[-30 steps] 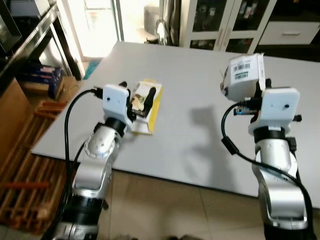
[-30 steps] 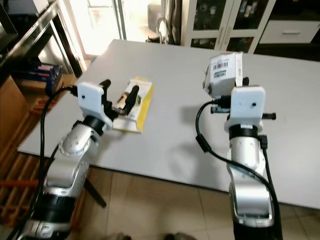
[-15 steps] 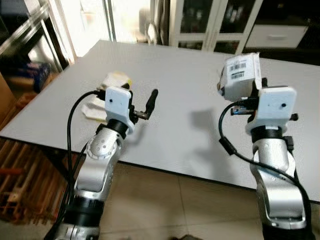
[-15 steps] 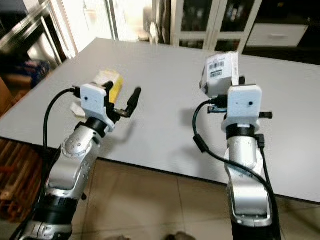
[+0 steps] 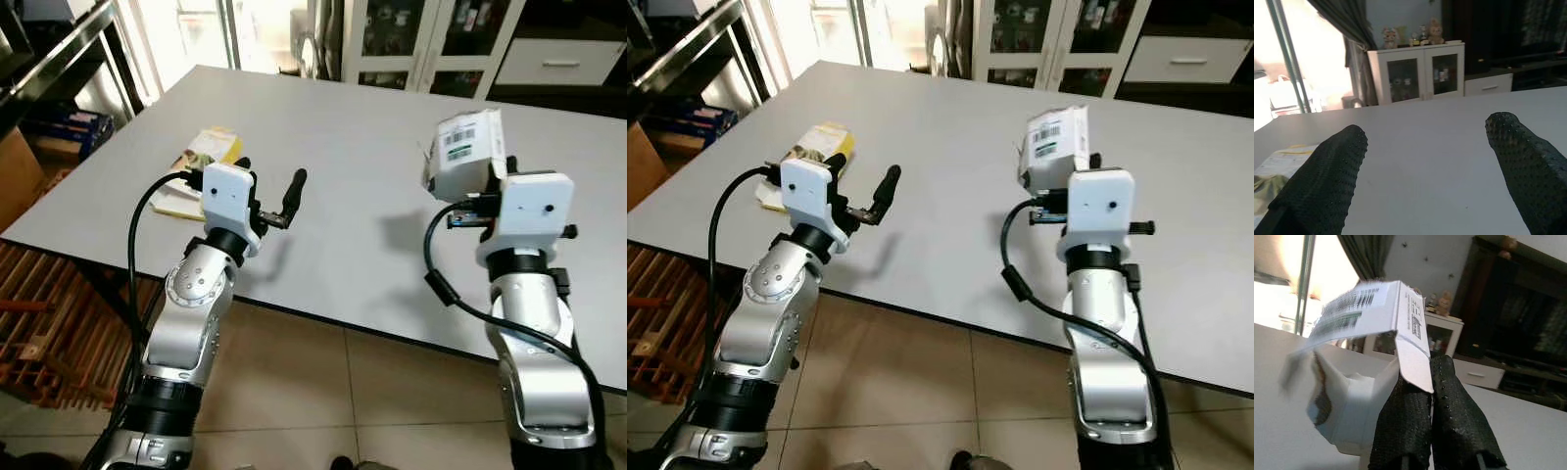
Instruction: Picking trash to rubbish bin
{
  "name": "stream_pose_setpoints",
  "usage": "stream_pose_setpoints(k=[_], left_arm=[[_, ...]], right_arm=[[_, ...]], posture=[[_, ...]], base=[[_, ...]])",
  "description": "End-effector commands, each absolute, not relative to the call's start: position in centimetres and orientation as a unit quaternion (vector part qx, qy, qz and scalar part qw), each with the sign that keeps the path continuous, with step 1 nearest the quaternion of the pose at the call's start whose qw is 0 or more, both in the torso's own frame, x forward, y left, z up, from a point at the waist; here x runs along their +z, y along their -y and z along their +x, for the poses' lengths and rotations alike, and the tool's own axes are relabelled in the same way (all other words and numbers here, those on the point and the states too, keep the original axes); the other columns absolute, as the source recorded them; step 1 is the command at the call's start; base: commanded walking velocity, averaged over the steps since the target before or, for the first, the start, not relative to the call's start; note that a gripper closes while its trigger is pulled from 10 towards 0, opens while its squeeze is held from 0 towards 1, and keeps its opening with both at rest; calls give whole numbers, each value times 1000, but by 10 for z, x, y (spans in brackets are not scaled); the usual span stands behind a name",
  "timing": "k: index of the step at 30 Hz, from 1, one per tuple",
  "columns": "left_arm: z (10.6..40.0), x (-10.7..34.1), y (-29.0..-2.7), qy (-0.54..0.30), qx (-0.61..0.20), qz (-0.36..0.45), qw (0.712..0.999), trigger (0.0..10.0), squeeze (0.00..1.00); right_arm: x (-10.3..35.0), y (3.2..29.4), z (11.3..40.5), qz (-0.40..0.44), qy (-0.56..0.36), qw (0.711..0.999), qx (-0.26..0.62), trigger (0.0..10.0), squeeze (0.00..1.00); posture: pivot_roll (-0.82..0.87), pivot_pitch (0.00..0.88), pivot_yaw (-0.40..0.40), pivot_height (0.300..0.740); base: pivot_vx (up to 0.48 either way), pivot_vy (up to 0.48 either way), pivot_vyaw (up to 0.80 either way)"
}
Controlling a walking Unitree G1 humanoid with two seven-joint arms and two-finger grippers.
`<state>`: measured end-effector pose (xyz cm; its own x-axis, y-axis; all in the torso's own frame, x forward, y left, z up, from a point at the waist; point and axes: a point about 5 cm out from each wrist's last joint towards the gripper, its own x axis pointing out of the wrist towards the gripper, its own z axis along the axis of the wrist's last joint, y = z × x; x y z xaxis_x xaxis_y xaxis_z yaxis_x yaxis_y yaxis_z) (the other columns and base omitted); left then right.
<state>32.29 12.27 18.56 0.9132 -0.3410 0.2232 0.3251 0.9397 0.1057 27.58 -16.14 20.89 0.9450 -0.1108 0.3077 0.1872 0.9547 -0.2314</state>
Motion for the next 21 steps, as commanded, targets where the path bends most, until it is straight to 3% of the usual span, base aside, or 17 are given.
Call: stream_pose_setpoints(k=[1, 11, 21], left_arm=[[323, 186, -121, 122, -174, 32, 977, 10000, 0], [325, 185, -121, 121, -174, 32, 977, 10000, 0], [326, 183, -121, 116, -172, 35, 978, 10000, 0]], right_arm=[[209, 162, 278, -136, 144, 977, -79, 10000, 0], [208, 162, 280, -135, 142, 978, -78, 10000, 0], [208, 163, 280, -136, 139, 978, -79, 10000, 0]], posture=[[-35, 85, 8, 740], [-33, 80, 7, 740], [-43, 80, 5, 740]], base=[[0, -480, 0], [0, -480, 0], [0, 0, 0]])
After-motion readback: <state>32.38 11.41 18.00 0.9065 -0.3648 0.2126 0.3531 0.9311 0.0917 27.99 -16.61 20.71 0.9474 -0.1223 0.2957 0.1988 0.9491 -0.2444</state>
